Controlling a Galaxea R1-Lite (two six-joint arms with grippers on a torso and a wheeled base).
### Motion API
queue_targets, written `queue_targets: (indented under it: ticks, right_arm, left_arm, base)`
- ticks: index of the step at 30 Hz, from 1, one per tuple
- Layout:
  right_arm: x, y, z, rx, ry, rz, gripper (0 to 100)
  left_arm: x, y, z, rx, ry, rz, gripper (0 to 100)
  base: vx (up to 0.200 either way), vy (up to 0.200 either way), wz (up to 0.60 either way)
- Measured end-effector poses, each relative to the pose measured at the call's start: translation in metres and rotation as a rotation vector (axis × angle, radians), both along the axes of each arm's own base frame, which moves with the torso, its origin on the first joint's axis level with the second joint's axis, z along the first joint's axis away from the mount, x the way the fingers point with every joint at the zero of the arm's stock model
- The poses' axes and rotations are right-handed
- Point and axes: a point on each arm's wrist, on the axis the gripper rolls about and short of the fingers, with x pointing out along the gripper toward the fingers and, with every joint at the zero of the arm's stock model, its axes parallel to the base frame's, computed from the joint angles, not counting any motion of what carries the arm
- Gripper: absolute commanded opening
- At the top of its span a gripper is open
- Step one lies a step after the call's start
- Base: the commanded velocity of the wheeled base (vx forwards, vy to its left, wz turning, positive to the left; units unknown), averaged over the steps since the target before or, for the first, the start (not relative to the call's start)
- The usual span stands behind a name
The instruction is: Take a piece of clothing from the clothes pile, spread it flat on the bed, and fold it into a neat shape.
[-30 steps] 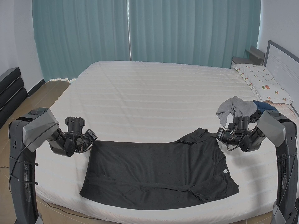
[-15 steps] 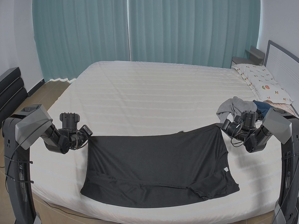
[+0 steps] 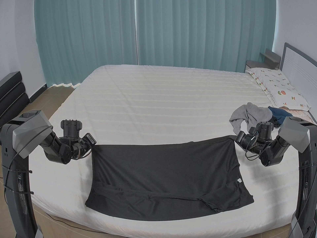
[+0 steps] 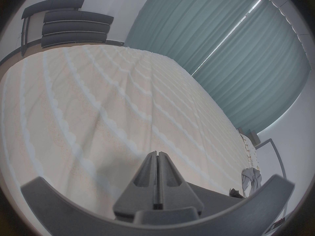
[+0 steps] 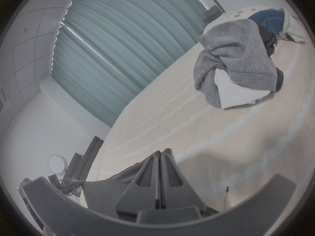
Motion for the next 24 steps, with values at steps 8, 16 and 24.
queue_targets:
  ticks: [8, 16, 24]
  right_arm:
    - [-0.010, -0.005, 0.002, 0.003, 0.017, 0.003, 0]
    - [-0.007, -0.005, 0.009, 0.001, -0.064, -0.004, 0]
    - [-0.009, -0.009, 0.004, 0.002, -0.050, -0.012, 0]
  left_arm:
    - [-0.008, -0.003, -0.002, 0.062, -0.027, -0.048, 0]
    - [-0.011, -0.007, -0.007, 0.100, -0.086, -0.081, 0]
    - [-0.010, -0.009, -0.017, 0.096, -0.069, -0.087, 0]
  base:
    - [0.000, 0.000, 0.00]
    - [0.000, 0.000, 0.00]
    - [0.000, 0.000, 0.00]
